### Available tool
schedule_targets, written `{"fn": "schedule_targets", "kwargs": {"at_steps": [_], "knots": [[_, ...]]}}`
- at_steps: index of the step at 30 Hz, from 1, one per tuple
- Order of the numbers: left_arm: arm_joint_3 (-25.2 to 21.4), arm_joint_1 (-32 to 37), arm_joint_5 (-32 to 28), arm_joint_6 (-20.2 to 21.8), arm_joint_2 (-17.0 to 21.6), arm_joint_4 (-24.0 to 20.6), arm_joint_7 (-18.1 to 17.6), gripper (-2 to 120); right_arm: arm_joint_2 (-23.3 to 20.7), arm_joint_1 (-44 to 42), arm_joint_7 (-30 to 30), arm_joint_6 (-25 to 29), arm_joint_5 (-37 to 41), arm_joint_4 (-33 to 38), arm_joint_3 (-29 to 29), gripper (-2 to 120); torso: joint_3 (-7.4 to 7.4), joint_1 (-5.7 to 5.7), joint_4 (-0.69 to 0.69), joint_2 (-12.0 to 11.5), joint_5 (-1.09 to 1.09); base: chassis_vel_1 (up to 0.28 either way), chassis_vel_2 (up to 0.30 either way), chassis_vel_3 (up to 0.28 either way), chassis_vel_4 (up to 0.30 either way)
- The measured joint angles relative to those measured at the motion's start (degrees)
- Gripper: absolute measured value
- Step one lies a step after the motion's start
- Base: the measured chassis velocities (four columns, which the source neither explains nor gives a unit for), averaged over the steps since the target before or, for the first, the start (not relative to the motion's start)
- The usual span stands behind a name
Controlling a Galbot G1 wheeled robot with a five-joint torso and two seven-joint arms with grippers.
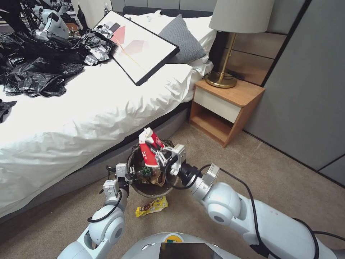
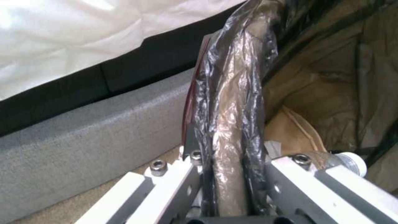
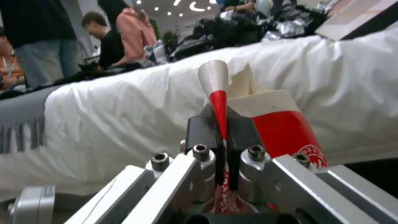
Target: Pick up the trash bin, then pick up the garbage from the floor and place it into the trash bin.
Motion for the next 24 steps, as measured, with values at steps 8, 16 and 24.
{"fn": "schedule_targets", "kwargs": {"at_steps": [8, 16, 24], "knots": [[0.0, -0.1, -0.1, 0.0, -0.1, -0.1, -0.1, 0, -0.4, -2.1, -0.1, 0.3, -2.8, -1.6, -1.8, 0, 0.00, 0.00, 0.00, 0.0, 0.00, 0.000, 0.000, 0.000, 0.000], [0.0, -0.2, -0.2, -0.1, 0.0, -0.2, -0.1, 0, 0.2, -2.0, 0.5, 0.5, -4.8, -4.4, -2.9, 0, 0.00, 0.00, 0.00, 0.0, 0.01, 0.000, 0.000, 0.000, 0.000], [-0.1, -0.2, -0.4, -0.1, 0.0, -0.4, -0.1, 0, 0.8, -0.8, 2.7, 0.1, -5.9, -6.3, -3.6, 8, 0.00, 0.00, 0.00, 0.0, 0.00, 0.000, 0.000, 0.000, 0.000]]}}
